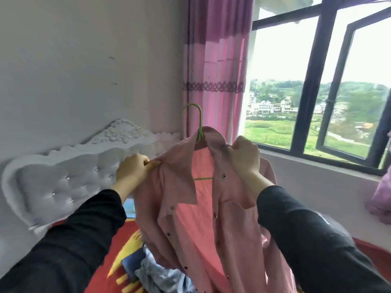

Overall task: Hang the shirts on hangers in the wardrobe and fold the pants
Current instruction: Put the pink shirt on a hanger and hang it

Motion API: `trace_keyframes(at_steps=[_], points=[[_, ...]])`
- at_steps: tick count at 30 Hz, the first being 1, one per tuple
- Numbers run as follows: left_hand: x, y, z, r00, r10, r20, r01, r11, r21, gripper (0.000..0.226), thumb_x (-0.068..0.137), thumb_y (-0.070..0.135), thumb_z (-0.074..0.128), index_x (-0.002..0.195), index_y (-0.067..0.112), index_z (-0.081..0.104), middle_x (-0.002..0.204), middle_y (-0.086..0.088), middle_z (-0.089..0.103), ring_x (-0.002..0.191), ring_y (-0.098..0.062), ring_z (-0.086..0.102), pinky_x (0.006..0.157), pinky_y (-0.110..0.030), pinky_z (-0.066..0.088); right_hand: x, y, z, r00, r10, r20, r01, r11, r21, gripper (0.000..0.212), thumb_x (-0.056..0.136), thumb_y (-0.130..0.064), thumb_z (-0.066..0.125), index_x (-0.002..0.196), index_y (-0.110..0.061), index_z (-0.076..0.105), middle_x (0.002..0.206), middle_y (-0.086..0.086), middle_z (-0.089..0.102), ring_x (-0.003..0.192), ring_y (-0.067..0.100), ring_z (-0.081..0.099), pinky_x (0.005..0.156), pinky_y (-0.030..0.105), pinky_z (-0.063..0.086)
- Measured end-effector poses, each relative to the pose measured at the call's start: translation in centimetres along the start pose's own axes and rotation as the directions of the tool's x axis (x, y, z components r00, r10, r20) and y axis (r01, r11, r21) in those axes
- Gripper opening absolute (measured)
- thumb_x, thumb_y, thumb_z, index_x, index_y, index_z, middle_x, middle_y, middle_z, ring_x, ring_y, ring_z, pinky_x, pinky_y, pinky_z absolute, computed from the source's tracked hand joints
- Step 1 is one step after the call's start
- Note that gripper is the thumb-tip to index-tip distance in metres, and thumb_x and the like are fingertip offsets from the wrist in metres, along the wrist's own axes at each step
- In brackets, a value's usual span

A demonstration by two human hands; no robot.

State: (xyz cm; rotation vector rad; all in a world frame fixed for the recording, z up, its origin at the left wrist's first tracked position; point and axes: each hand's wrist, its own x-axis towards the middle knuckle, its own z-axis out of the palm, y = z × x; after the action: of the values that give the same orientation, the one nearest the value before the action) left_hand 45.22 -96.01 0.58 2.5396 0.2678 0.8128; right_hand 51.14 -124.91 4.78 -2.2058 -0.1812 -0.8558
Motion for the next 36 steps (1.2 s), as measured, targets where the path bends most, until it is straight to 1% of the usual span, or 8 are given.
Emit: trace_keyframes(at_steps=[4, 9, 17, 20, 24, 31, 34, 36], points=[[-2.6, -6.4, -8.5, 0.992, -0.093, -0.087, 0.102, 0.989, 0.106, 0.066, 0.078, 0.075, 0.042, 0.051, 0.015, 0.034, 0.049, -0.003, 0.042, 0.048, -0.022, 0.042, 0.047, -0.029, 0.024, -2.5, -7.7, 4.8, 0.983, -0.144, 0.111, 0.117, 0.968, 0.222, 0.013, 0.088, -0.014, 0.055, 0.089, -0.004, 0.062, 0.083, 0.009, 0.065, 0.081, 0.031, 0.057, 0.065, 0.036, 0.043], [-6.3, -14.9, -17.8, 0.942, -0.231, -0.244, 0.272, 0.95, 0.152, 0.061, 0.086, 0.063, 0.053, 0.045, 0.019, 0.041, 0.045, 0.006, 0.046, 0.048, -0.017, 0.047, 0.046, -0.026, 0.027, -6.2, -18.6, 11.0, 0.945, -0.306, 0.115, 0.24, 0.888, 0.393, 0.015, 0.088, -0.005, 0.051, 0.095, -0.002, 0.063, 0.094, 0.014, 0.067, 0.087, 0.033, 0.056, 0.067, 0.032, 0.033], [-11.8, -31.1, -31.6, 0.805, -0.378, -0.458, 0.496, 0.852, 0.167, 0.055, 0.088, 0.058, 0.054, 0.058, 0.012, 0.054, 0.056, -0.003, 0.058, 0.055, -0.02, 0.054, 0.047, -0.028, 0.029, -14.8, -36.8, 22.0, 0.773, -0.622, 0.124, 0.538, 0.747, 0.391, 0.027, 0.098, -0.022, 0.044, 0.107, -0.008, 0.065, 0.105, 0.014, 0.059, 0.103, 0.032, 0.052, 0.079, 0.037, 0.041], [-14.0, -37.5, -35.6, 0.798, -0.419, -0.432, 0.55, 0.8, 0.24, 0.052, 0.091, 0.056, 0.051, 0.065, 0.011, 0.057, 0.06, -0.002, 0.059, 0.056, -0.017, 0.052, 0.048, -0.029, 0.03, -18.8, -42.6, 26.2, 0.648, -0.723, 0.241, 0.654, 0.69, 0.31, 0.027, 0.098, -0.023, 0.038, 0.11, -0.012, 0.059, 0.106, 0.013, 0.061, 0.101, 0.032, 0.054, 0.073, 0.035, 0.04], [-16.0, -45.6, -39.0, 0.782, -0.493, -0.38, 0.6, 0.761, 0.246, 0.041, 0.093, 0.047, 0.053, 0.069, 0.015, 0.055, 0.069, -0.002, 0.06, 0.065, -0.021, 0.054, 0.053, -0.032, 0.03, -23.9, -48.7, 30.9, 0.472, -0.754, 0.456, 0.73, 0.625, 0.278, 0.021, 0.089, -0.026, 0.036, 0.1, -0.022, 0.053, 0.101, 0.012, 0.066, 0.081, 0.032, 0.057, 0.06, 0.034, 0.034], [-16.2, -57.5, -41.6, 0.751, -0.571, -0.333, 0.646, 0.741, 0.185, 0.015, 0.097, 0.031, 0.047, 0.098, 0.02, 0.057, 0.106, -0.006, 0.065, 0.089, -0.023, 0.055, 0.073, -0.032, 0.039, -30.7, -55.3, 38.1, 0.299, -0.761, 0.575, 0.631, 0.61, 0.479, 0.012, 0.085, -0.019, 0.04, 0.077, -0.02, 0.048, 0.09, 0.013, 0.065, 0.082, 0.035, 0.055, 0.067, 0.038, 0.043], [-15.7, -61.7, -41.8, 0.739, -0.634, -0.227, 0.672, 0.712, 0.201, 0.031, 0.095, 0.037, 0.044, 0.123, 0.029, 0.053, 0.126, -0.003, 0.06, 0.111, -0.026, 0.056, 0.093, -0.037, 0.045, -32.5, -58.1, 40.9, 0.236, -0.766, 0.598, 0.6, 0.599, 0.53, 0.012, 0.085, -0.017, 0.041, 0.075, -0.02, 0.047, 0.087, 0.013, 0.064, 0.075, 0.031, 0.049, 0.064, 0.037, 0.039], [-14.9, -63.8, -41.8, 0.727, -0.665, -0.173, 0.686, 0.695, 0.216, 0.047, 0.095, 0.042, 0.042, 0.14, 0.03, 0.041, 0.14, -0.004, 0.051, 0.125, -0.029, 0.05, 0.104, -0.041, 0.041, -33.2, -60.1, 42.7, 0.198, -0.765, 0.613, 0.588, 0.593, 0.55, 0.011, 0.085, -0.016, 0.042, 0.078, -0.017, 0.049, 0.083, 0.01, 0.061, 0.074, 0.03, 0.049, 0.064, 0.037, 0.041]])
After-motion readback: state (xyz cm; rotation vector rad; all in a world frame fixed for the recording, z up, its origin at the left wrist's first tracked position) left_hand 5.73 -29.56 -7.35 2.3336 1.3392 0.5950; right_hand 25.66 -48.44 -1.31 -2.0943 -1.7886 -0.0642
